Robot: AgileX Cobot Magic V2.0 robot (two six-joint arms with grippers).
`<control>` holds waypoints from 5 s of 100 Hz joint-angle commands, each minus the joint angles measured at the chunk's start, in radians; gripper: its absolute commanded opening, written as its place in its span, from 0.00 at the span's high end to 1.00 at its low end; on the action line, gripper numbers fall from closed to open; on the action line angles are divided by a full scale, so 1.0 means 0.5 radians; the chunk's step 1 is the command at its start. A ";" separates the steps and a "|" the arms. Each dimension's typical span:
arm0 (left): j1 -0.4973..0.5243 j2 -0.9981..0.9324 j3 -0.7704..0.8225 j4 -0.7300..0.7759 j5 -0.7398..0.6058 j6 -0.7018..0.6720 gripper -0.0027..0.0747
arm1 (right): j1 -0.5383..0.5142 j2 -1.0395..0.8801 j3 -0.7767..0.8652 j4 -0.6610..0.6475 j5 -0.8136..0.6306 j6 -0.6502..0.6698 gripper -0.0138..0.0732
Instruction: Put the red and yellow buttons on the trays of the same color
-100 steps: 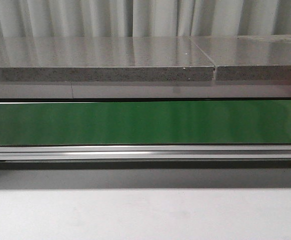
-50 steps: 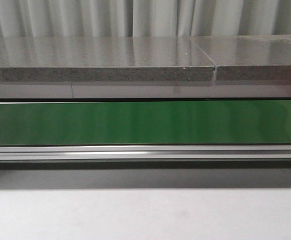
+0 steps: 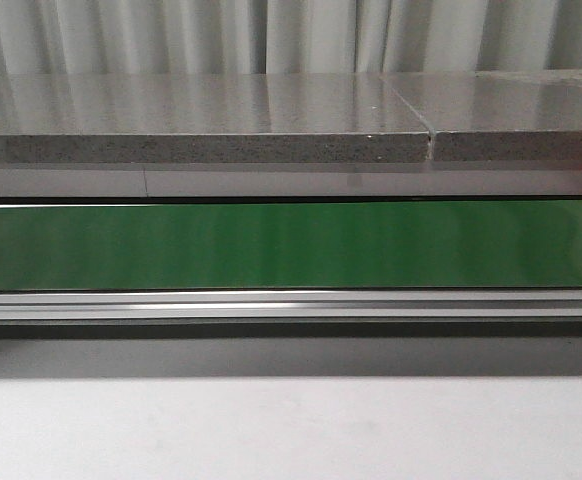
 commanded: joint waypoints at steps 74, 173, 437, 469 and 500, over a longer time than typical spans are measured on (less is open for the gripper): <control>-0.167 -0.671 -0.058 -0.028 0.070 0.277 0.68 | 0.003 -0.019 -0.032 -0.019 -0.156 -0.015 0.98; -0.395 -0.558 -0.014 -0.037 0.166 0.277 0.28 | 0.003 -0.019 -0.032 -0.019 -0.156 -0.015 0.98; 0.032 0.186 -0.469 0.196 -0.257 -0.046 0.59 | 0.003 -0.019 -0.032 -0.019 -0.154 -0.015 0.98; 0.032 0.152 -0.469 0.200 -0.226 -0.046 0.59 | 0.003 -0.019 -0.032 -0.019 -0.154 -0.015 0.98; 0.018 -0.104 -0.461 0.263 -0.104 0.114 0.59 | 0.003 -0.019 -0.032 -0.019 -0.154 -0.015 0.98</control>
